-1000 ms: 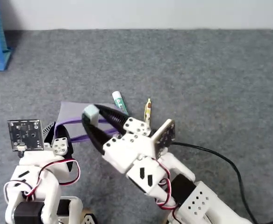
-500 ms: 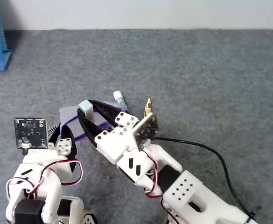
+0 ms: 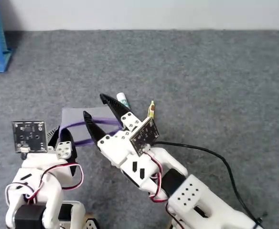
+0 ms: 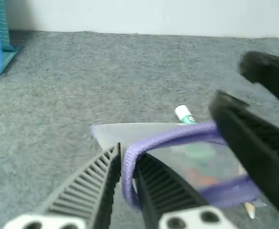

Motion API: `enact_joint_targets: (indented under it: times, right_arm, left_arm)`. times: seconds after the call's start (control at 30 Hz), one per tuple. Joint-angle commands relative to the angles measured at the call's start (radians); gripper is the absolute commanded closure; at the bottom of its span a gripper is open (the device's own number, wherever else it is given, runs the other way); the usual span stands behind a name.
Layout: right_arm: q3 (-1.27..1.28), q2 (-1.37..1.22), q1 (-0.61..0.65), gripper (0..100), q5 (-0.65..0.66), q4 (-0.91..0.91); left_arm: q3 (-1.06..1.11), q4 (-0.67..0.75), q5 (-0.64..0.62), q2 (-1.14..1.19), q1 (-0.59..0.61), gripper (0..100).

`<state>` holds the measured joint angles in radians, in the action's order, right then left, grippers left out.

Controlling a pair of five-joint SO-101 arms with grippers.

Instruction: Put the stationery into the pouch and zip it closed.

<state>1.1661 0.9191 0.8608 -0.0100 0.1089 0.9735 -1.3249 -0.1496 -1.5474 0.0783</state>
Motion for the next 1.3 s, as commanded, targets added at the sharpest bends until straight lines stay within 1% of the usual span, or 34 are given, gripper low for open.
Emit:
enact_joint_targets:
  times: [0.0,0.13,0.17,0.23,0.33,0.4,0.5,0.63,0.73,0.93,1.1,1.27]
  right_arm:
    - [-0.017,0.094,-0.010,81.4,0.011,-0.127]
    - [-0.018,0.199,-0.016,81.5,0.006,-0.288]
    - [-0.026,0.222,-0.033,81.5,-0.015,-0.335]
    - [-0.060,0.254,-0.087,81.5,-0.104,-0.449]
    - [-0.138,0.254,-0.196,81.6,-0.219,-0.613]
    - [-0.170,0.226,-0.245,81.6,-0.241,-0.685]
    - [-0.187,0.140,-0.283,81.6,-0.241,-0.733]
    - [-0.235,-0.042,-0.328,81.6,-0.239,-0.731]
    - [-0.334,-0.223,-0.343,81.5,-0.239,-0.733]
    - [-0.640,-0.650,-0.341,81.3,-0.238,-0.739]
    - [-0.913,-1.001,-0.338,81.3,-0.163,-0.740]
    - [-1.122,-1.270,-0.337,81.5,-0.120,-0.740]
  left_arm:
    - [-0.067,0.006,-0.011,0.003,0.037,99]
    - [-0.065,0.006,-0.011,0.002,0.041,99]
    - [-0.065,0.006,-0.011,0.000,0.043,99]
    - [-0.065,0.006,-0.011,-0.003,0.064,99]
    - [-0.065,0.025,-0.012,-0.003,0.133,99]
    - [-0.065,0.029,-0.029,-0.003,0.164,99]
    - [-0.067,0.029,-0.040,-0.005,0.186,99]
    - [-0.068,0.038,-0.043,-0.005,0.236,99]
    - [-0.065,0.049,-0.046,-0.005,0.275,99]
    - [-0.064,0.044,-0.046,-0.005,0.281,99]
    - [-0.041,0.048,-0.046,-0.005,0.281,99]
    - [-0.031,0.048,-0.046,-0.005,0.281,99]
